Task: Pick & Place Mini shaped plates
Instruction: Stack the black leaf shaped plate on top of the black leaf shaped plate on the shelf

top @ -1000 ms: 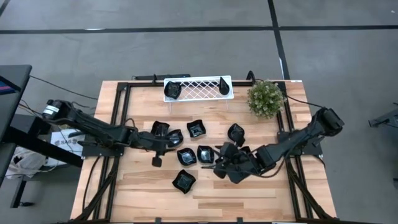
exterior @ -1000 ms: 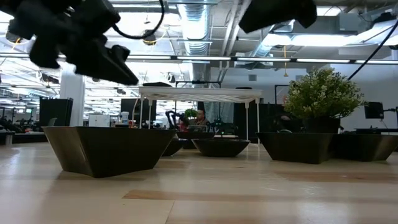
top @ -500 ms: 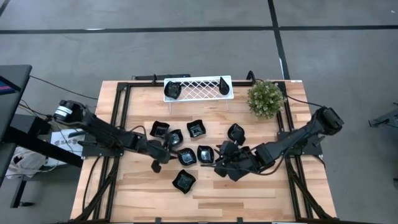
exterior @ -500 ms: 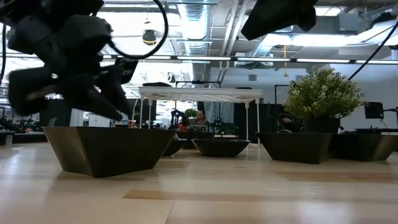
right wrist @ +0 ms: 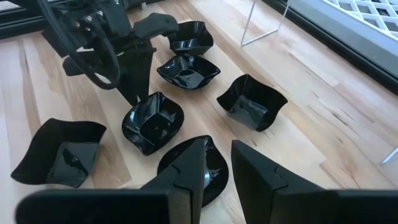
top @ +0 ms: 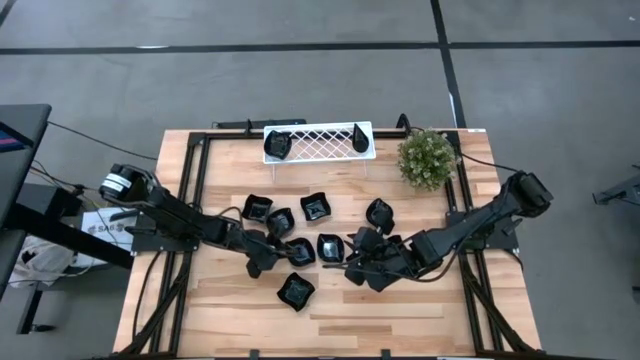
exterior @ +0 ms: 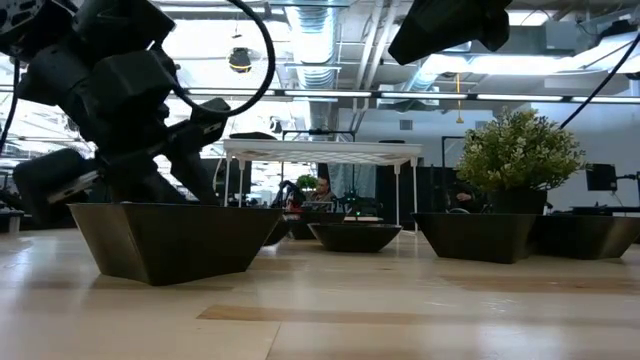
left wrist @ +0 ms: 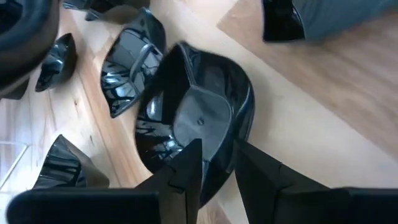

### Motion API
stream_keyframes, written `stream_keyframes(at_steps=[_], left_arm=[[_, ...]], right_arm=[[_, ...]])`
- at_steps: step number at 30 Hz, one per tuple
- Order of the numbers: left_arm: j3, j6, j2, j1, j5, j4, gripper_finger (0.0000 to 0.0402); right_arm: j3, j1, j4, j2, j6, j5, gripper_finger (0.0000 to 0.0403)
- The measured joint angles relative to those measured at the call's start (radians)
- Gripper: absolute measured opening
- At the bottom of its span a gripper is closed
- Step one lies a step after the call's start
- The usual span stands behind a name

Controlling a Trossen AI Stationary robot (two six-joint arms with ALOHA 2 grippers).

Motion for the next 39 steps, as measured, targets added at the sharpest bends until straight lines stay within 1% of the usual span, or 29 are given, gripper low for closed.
stream_keyframes(at_steps=[6,23,28,30,35,39], left_arm=[[0.0,0.027,0.005,-0.001,0.038,0.0,0.0093],[0.0,0.027,0.005,-0.002,0.037,0.005,0.0093],[0.0,0.027,0.005,-0.002,-0.034,0.007,0.0093],[0.0,0.027,0.002,-0.002,-0.046,0.008,0.0093],[0.0,0.032,-0.064,-0.011,-0.047,0.012,0.0093],[0.0,0.109,-0.134,-0.027,-0.026,-0.001,0.0093]], right_arm=[[0.0,0.0,0.0,0.0,0.016,0.0,0.0074],[0.0,0.0,0.004,0.0,0.027,-0.001,0.0074],[0.0,0.0,0.005,0.0,0.027,-0.001,0.0074],[0.0,0.0,0.005,0.0,0.027,-0.001,0.0074],[0.0,0.0,0.005,0.0,0.027,-0.002,0.0074],[0.0,0.0,0.004,0.0,0.027,-0.002,0.0074]])
